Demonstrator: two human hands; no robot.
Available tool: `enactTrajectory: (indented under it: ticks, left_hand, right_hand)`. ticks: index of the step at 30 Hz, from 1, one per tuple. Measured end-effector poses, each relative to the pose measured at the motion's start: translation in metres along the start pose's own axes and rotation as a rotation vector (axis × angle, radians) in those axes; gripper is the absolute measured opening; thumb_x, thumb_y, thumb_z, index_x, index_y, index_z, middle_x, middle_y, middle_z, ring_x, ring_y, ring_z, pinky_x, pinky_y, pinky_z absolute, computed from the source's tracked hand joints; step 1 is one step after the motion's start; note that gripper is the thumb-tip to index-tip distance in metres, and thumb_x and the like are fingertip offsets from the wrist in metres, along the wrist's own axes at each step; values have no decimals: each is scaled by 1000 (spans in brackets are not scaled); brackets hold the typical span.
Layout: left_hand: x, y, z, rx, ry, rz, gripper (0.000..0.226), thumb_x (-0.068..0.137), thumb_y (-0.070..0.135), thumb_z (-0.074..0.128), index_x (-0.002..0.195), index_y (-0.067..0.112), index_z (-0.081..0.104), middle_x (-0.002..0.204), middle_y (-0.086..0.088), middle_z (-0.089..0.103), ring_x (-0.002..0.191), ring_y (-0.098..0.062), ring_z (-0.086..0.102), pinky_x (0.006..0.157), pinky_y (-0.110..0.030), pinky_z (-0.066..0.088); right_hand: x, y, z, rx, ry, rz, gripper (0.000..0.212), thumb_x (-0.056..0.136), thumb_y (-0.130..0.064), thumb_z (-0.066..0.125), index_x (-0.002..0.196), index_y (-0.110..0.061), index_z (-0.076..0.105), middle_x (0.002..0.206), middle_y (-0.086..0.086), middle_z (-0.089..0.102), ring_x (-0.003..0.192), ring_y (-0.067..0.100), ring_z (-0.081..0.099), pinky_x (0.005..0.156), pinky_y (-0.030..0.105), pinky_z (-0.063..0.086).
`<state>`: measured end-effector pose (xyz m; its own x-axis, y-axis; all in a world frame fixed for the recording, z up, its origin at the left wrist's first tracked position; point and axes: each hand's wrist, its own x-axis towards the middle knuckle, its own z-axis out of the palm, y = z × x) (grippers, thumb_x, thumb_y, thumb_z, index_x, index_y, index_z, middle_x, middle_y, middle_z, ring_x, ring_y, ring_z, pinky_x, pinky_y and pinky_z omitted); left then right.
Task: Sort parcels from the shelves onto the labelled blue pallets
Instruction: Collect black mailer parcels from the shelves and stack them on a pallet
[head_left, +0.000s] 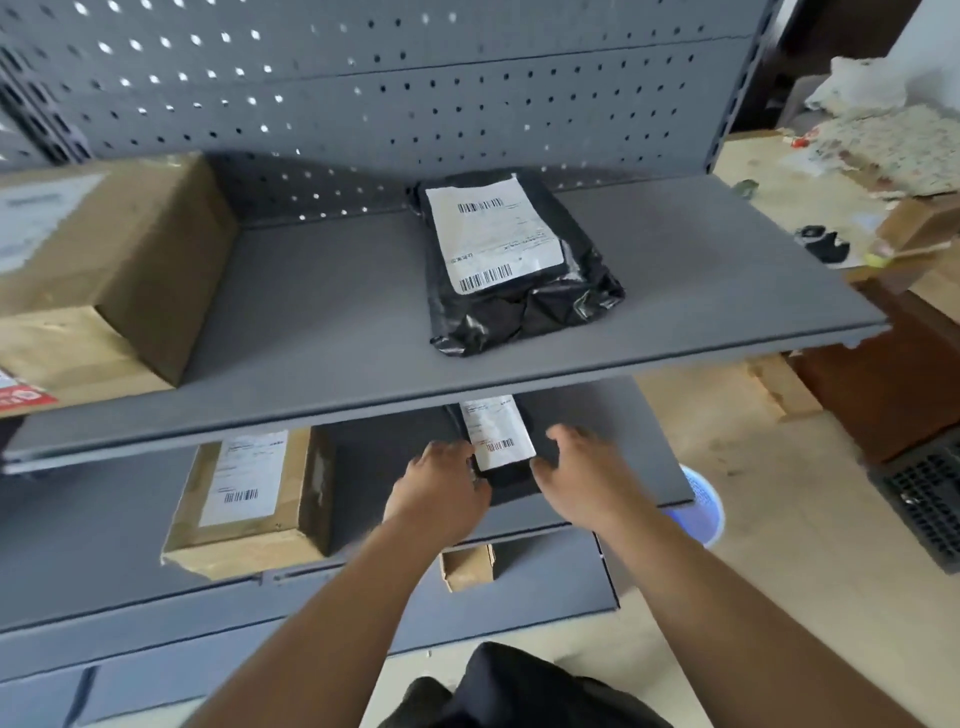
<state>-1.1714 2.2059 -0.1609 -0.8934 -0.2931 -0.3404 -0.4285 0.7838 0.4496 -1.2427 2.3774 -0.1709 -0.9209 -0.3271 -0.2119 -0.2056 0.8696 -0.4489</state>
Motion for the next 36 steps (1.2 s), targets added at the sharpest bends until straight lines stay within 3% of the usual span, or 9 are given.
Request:
enactTrajectory:
  ticks: [5,8,13,16,22,25,30,34,36]
  left_hand:
    - [19,-7,31,-42,17,-86,44,91,33,55,134,24,55,134,-3,56,118,-28,56,85,-35,46]
    - [32,-12,49,-73,27,-114,43,91,34,55,134,25,54,131,-4,54,117,-30,56,86,-37,48]
    - [57,-23,80,-190,20,-170,28,88,35,52,113,24,55,112,0,56,88,-21,59,71,-35,49]
    - [72,-33,101,-265,59,-186,37,92,35,52,126,23,53,116,4,54,90,-17,53,71,-31,40]
    - [95,-40,128,-485,50,-293,27,97,37,49,119,22,54,106,1,64,80,-13,58,62,-29,43]
    - [99,-39,133,-613,13,-335,30,99,34,47,118,18,63,102,-6,69,92,-26,65,80,-36,53]
    - [88,-41,126,-656,-1,-368,22,99,33,49,112,21,61,100,-5,70,94,-24,66,86,-37,54]
    - [71,-41,110,-698,41,-399,27,97,32,50,119,21,60,99,0,68,85,-16,63,65,-29,49]
    - [60,-41,100,-750,65,-433,29,94,31,52,121,21,59,100,-2,68,83,-19,63,66,-31,50]
  right_hand:
    - [23,18,21,17,-58,-43,39,96,-36,53,124,-10,56,121,12,64,110,33,59,86,38,51]
    - [35,27,38,22,-70,-42,41,96,-37,54,127,-9,55,123,12,64,114,33,58,87,38,48]
    - [52,42,70,45,-48,-12,46,97,-34,55,133,-5,50,131,17,58,121,36,52,96,40,45]
    - [62,48,88,97,-26,-9,44,97,-31,57,132,-6,50,129,16,58,119,35,53,92,39,44]
    - [81,53,117,320,-48,83,25,95,-34,54,111,-15,54,106,6,63,89,29,58,67,33,39]
    - [84,53,120,397,-55,146,19,93,-34,53,98,-15,55,86,0,62,70,21,55,52,31,33]
    - [77,47,112,397,-66,179,16,89,-25,53,84,-11,58,67,0,57,57,18,47,49,30,30]
    - [64,34,99,442,-76,187,19,86,-26,55,73,-13,60,52,-7,53,50,15,46,47,28,30]
    - [56,26,92,488,-88,209,22,84,-30,56,67,-15,56,43,-10,48,42,10,43,47,27,29]
